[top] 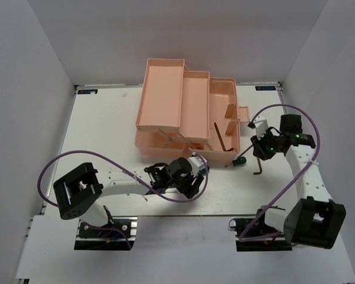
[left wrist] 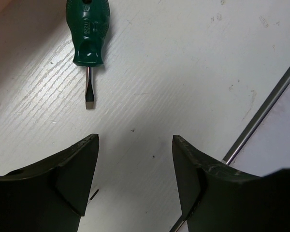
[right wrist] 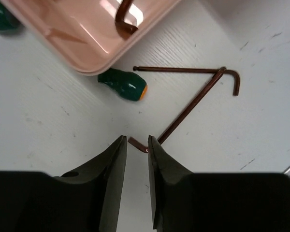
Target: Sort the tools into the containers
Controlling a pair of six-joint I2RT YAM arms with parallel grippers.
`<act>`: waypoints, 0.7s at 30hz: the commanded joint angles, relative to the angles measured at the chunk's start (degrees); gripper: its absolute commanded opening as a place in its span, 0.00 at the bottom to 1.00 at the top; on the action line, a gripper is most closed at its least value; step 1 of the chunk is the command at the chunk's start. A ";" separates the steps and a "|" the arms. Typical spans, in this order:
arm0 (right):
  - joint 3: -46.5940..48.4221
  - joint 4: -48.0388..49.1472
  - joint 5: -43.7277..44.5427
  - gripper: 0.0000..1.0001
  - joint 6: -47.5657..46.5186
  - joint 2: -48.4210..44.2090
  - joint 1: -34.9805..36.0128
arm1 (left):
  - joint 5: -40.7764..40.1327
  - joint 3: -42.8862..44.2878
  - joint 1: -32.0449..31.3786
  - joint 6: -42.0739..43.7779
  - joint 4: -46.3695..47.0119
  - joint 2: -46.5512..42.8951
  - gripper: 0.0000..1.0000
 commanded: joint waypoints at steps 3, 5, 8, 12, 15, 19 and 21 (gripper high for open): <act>-6.13 10.87 10.16 0.33 6.20 6.86 0.02 | 0.58 0.65 -0.64 -0.27 0.84 -0.56 0.73; -7.53 16.32 14.38 0.36 9.73 8.55 -0.07 | 0.58 0.64 -0.64 -0.27 0.84 -0.56 0.73; -7.98 21.77 17.30 0.40 13.52 12.85 -0.15 | 0.58 0.02 -0.64 -0.27 1.36 -0.56 0.73; -6.13 22.75 19.68 0.41 16.06 18.83 -0.24 | 0.58 -0.50 -0.64 -0.27 1.36 -1.09 0.73; -5.96 23.89 21.09 0.41 17.04 21.64 -0.33 | 0.58 -1.03 -0.64 -0.27 1.36 -1.62 0.73; -4.73 22.75 19.51 0.38 17.39 26.04 -0.59 | 0.05 -1.65 -0.64 -0.27 1.36 -1.62 0.73; -4.29 21.88 18.98 0.31 17.48 28.32 -0.68 | 0.05 -1.65 -0.64 -0.27 0.84 -2.22 0.73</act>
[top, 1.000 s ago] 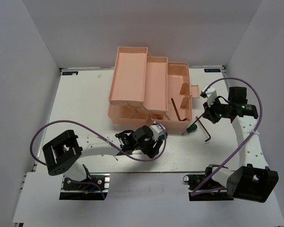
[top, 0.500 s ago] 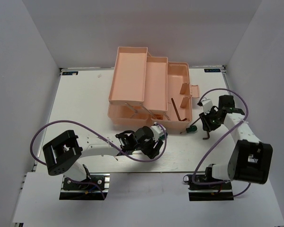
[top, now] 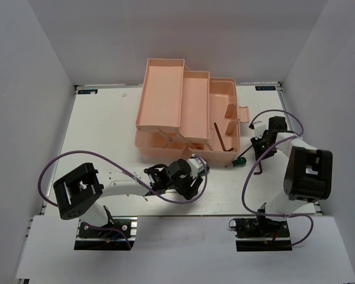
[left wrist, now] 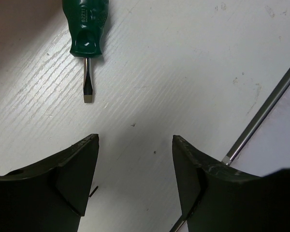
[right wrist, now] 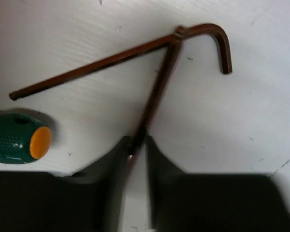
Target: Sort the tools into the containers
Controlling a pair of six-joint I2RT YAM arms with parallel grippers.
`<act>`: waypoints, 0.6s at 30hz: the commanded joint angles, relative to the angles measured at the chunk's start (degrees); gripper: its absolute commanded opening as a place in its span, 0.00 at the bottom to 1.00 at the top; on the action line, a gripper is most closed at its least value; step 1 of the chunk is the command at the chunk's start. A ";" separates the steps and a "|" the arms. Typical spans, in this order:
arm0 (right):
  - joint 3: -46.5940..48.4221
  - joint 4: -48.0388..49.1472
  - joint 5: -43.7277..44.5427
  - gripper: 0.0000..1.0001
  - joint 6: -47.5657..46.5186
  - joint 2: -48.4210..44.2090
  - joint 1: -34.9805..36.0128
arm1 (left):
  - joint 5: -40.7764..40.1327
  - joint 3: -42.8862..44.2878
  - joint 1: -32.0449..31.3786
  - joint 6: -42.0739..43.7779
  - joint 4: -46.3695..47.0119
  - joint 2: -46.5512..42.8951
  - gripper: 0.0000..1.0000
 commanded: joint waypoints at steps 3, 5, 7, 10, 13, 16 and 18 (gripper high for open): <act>1.81 -1.38 -0.26 0.00 1.24 4.78 -0.88 | -0.08 -0.53 -0.31 -0.27 0.36 -2.85 0.73; 1.73 -1.66 -0.09 0.00 1.59 4.52 -1.40 | -0.61 -1.05 -0.31 -0.27 0.36 -3.37 0.73; 1.99 -1.92 0.44 0.00 2.29 2.16 -1.93 | -0.61 -1.06 -0.31 -0.27 0.36 -3.37 0.73; 3.83 -6.99 -2.09 0.00 3.08 -3.89 -3.08 | -0.61 -1.06 -0.31 -0.27 -0.17 -4.42 0.73; 7.70 -12.96 -7.43 0.00 3.00 -10.58 -4.13 | -0.61 -1.06 -0.31 -0.27 -0.17 -4.95 0.73; 12.44 -17.54 -14.72 0.00 2.91 -15.68 -3.96 | -0.61 -1.06 -0.31 -0.27 -0.17 -4.95 0.73; 16.75 -19.31 -19.39 0.00 5.00 -17.01 -3.70 | -0.61 -1.06 -0.31 -0.27 -0.17 -4.95 0.73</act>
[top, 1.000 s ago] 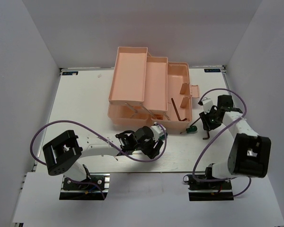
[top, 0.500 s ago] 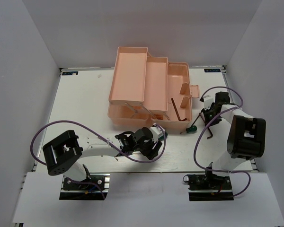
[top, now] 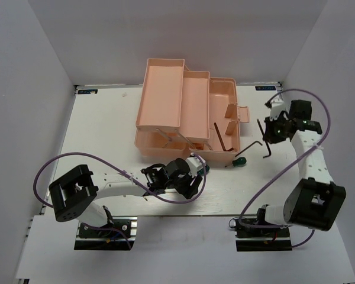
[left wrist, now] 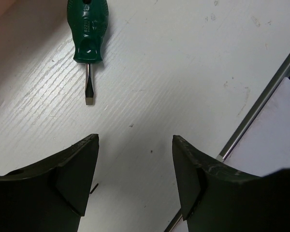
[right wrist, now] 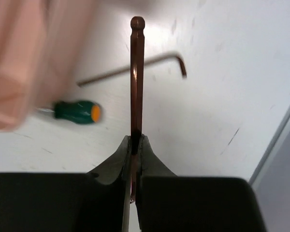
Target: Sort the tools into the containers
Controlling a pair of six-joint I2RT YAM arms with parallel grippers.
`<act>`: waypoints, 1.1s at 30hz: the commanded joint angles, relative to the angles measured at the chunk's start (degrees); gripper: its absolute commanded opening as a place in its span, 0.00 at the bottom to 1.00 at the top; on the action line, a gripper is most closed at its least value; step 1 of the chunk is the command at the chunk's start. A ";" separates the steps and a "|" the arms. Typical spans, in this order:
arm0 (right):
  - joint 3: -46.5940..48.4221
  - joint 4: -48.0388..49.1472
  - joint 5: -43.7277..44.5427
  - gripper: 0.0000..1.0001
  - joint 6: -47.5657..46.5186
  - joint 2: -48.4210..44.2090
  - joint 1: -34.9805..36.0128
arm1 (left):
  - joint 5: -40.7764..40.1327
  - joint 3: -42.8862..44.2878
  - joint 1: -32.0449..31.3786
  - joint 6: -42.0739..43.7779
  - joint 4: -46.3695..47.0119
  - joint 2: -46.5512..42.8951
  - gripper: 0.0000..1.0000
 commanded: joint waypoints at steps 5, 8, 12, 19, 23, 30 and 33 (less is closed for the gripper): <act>16.73 -7.78 -23.94 0.00 9.37 2.15 5.00 | 0.70 -0.64 -0.31 -0.80 0.44 -1.94 0.73; 22.28 -4.29 -25.03 0.00 16.31 8.30 9.57 | 0.71 -0.12 -0.31 -1.32 0.44 -1.32 0.73; 27.36 0.05 -19.42 0.04 24.59 16.54 13.97 | 0.71 -0.12 -0.31 -1.85 0.44 -1.32 0.73; 25.82 1.80 -17.12 0.35 24.67 16.68 14.15 | 0.09 -0.73 -0.31 -2.38 0.44 -1.33 0.73; 23.26 2.77 -15.19 0.38 24.67 12.80 13.10 | 0.09 -0.73 -0.31 -2.38 0.44 -0.79 0.73; 18.16 1.10 -6.66 0.31 4.62 6.73 8.29 | -0.43 -2.05 -0.31 -2.38 0.44 -3.59 0.73; 13.15 -1.36 -5.79 0.18 -14.21 6.12 5.38 | -0.43 -3.54 -0.31 -2.38 0.44 -4.31 0.73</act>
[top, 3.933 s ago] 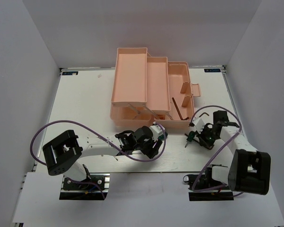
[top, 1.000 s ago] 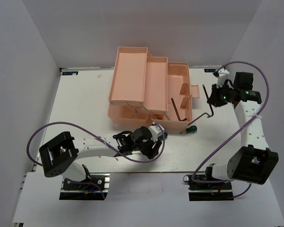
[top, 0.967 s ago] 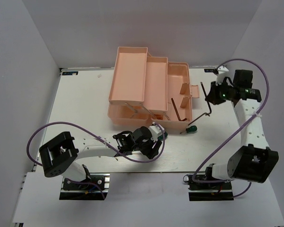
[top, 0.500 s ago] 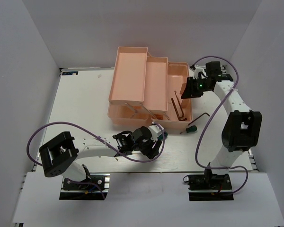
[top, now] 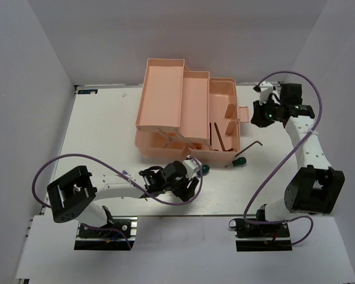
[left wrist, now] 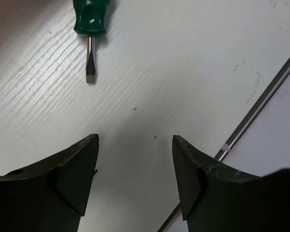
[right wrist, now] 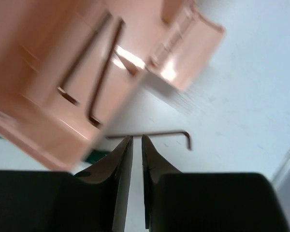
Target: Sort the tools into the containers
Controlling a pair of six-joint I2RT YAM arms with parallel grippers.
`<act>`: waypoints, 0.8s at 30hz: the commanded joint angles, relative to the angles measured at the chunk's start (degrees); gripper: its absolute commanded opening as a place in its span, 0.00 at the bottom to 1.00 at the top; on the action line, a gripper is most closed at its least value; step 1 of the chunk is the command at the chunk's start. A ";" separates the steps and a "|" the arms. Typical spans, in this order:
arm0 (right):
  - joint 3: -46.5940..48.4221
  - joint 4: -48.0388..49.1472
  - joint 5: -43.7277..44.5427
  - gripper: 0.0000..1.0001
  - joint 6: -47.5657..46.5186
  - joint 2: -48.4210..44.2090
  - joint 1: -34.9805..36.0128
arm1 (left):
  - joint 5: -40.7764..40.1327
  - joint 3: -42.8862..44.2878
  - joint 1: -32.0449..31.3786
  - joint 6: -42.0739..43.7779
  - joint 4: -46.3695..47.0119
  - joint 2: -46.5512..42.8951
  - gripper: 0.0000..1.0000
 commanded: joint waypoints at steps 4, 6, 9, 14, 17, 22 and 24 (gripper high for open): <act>-9.15 -2.15 0.42 0.23 -40.06 1.66 -7.57 | -0.50 -1.53 -0.31 -0.28 0.88 -2.80 0.73; -10.73 -2.58 -3.71 0.26 -44.60 3.06 -8.90 | -0.50 -1.53 -0.31 -0.28 0.88 -2.09 0.73; -10.74 -2.76 -7.40 0.28 -56.45 5.70 -9.78 | -0.50 -1.01 -0.31 -0.28 0.88 -0.78 0.73; -4.26 -6.78 -8.03 0.29 -70.86 14.40 -9.43 | -0.50 0.84 -0.31 -0.28 0.88 2.38 0.73; -0.03 -9.96 -6.19 0.30 -74.58 20.98 -9.08 | 0.03 1.89 -0.31 -0.28 0.88 3.88 0.73; 1.91 -8.90 -4.42 0.32 -77.92 25.39 -8.72 | 0.03 2.95 -0.31 -0.28 0.88 4.94 0.73; 2.36 -10.65 -5.65 0.33 -81.67 26.62 -8.99 | 0.03 3.47 -0.31 -0.28 0.88 4.94 0.73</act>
